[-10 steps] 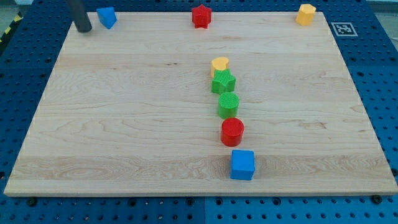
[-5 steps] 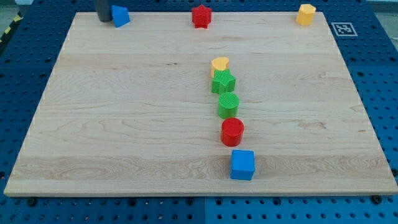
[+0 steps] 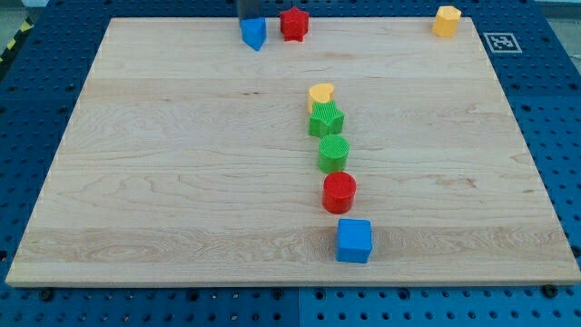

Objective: Move the blue triangle to the yellow heart

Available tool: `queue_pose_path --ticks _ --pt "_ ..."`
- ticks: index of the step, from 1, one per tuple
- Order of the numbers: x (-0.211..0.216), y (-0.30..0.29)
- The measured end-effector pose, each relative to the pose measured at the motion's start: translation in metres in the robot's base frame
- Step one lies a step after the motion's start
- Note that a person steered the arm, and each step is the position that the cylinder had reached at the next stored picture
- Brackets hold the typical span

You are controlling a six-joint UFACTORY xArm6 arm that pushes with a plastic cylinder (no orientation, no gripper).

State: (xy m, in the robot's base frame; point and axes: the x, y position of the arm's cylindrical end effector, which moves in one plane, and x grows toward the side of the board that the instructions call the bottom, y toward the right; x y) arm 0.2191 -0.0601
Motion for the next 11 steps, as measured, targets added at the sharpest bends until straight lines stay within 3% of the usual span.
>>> queue_pose_path --ticks 3,8,11 --pt "0.085 0.028" --pt "0.138 0.013" --pt "0.143 0.059"
